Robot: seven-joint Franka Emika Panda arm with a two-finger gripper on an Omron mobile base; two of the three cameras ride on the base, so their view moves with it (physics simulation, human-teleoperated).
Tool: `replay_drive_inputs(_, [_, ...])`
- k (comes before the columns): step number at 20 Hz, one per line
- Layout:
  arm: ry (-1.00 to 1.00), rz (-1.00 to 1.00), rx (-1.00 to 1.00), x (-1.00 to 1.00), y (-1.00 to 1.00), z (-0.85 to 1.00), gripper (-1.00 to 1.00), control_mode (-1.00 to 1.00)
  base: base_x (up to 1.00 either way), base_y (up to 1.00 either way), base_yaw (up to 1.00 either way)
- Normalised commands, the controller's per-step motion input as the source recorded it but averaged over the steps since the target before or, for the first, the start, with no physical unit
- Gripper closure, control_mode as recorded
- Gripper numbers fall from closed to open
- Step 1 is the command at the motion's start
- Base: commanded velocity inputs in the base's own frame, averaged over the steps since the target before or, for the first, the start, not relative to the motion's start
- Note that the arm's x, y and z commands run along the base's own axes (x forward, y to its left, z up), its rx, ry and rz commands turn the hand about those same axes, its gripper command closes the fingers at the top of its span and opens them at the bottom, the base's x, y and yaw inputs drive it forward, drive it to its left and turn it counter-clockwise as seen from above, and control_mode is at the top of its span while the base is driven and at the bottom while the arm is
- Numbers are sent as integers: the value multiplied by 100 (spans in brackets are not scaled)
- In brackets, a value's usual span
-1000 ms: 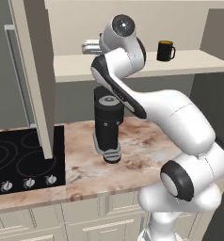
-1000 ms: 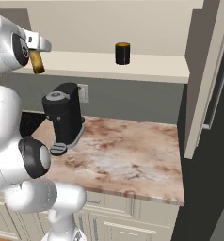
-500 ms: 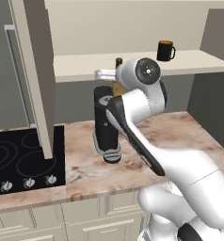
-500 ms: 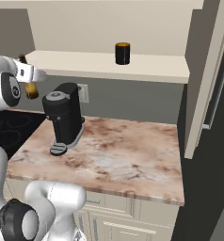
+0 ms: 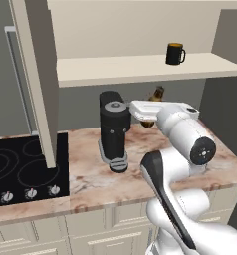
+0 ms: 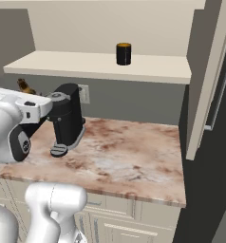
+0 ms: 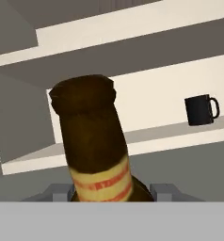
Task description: Open the cabinet directly in front. Then move the beer and the mug to the dining counter with the jar on it.
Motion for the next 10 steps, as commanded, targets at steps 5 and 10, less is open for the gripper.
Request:
replay_drive_inputs(5, [-37,0,0,-63,-28,0,100,-100,0,0,0])
replay_drive_inputs(10, [0,0,0,0,0,0,100,-100,0,0,0])
